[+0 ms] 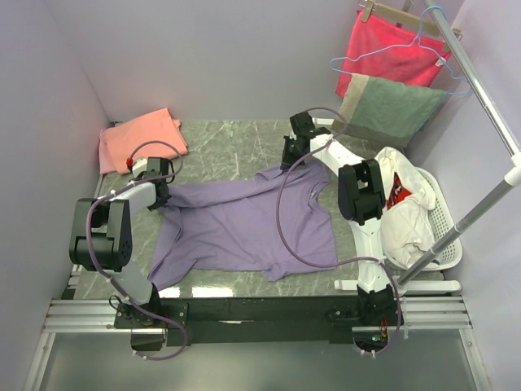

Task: Fold and stack the t-shirts
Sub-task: Flatten out the tshirt

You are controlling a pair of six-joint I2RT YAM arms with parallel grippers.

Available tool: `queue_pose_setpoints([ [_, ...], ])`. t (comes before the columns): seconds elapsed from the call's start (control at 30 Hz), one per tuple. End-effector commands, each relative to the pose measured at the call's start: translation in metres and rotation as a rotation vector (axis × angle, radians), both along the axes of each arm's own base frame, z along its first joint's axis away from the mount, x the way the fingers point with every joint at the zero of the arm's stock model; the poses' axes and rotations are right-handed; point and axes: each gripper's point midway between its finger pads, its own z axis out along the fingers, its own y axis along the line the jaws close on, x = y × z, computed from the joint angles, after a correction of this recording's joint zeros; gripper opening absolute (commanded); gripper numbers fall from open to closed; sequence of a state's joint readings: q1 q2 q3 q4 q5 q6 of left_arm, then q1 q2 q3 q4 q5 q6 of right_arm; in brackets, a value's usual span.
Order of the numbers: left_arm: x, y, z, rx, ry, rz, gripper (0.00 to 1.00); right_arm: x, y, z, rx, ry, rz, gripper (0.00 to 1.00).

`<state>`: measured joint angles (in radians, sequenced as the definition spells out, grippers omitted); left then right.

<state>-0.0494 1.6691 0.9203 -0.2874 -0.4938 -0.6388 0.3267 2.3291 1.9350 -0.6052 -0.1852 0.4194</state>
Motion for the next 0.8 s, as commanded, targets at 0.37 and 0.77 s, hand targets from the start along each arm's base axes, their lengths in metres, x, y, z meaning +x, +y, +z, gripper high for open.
queue_pose_setpoints([
  [0.37, 0.047, 0.005, 0.063, 0.008, -0.181, 0.009, 0.01, 0.042, -0.012, 0.112, 0.031, -0.305, -0.035, 0.00],
  [0.77, 0.057, -0.005, 0.053, -0.072, -0.199, -0.030, 0.35, 0.111, -0.043, 0.162, 0.076, -0.463, -0.144, 0.00],
])
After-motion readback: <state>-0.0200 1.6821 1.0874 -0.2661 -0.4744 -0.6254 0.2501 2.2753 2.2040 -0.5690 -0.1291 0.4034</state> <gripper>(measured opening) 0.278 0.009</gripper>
